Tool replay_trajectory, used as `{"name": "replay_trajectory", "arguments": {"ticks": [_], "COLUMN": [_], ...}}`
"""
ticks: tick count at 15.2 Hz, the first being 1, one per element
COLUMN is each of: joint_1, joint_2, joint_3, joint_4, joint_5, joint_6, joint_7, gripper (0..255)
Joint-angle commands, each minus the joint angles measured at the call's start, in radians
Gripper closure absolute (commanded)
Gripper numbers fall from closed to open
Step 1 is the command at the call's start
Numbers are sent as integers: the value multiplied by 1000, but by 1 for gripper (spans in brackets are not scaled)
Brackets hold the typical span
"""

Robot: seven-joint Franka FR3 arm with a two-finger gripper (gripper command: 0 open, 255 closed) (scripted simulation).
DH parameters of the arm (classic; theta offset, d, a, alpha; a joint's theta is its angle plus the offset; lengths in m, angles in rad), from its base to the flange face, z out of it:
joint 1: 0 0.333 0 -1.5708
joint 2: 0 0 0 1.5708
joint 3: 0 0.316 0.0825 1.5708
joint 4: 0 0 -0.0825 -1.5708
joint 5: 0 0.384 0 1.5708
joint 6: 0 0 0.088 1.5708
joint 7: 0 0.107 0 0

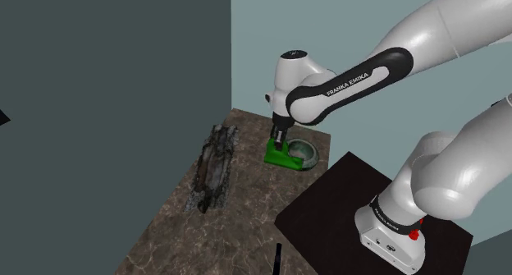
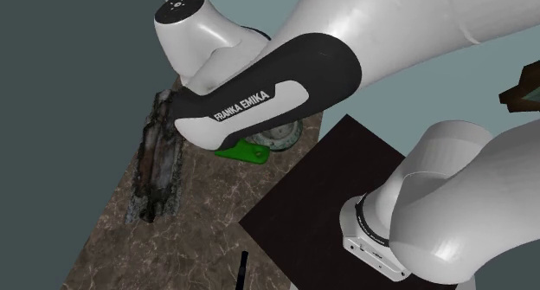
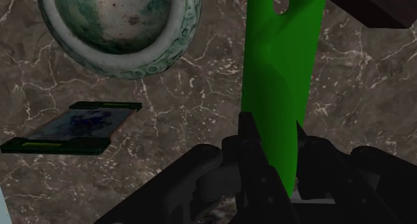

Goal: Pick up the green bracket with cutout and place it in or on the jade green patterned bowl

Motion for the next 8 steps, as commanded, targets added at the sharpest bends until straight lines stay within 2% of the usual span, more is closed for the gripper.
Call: {"name": "replay_trajectory", "arguments": {"ticks": [1,8], "joint_1": [-20,-119], "joint_2": [-19,-45], "joint_3": [-25,-149], "joint_4": [-8,-11], "joint_5": [-9,-63], "joint_6": [-11,-32], "joint_7": [-38,-219], "gripper": [255,255]}}
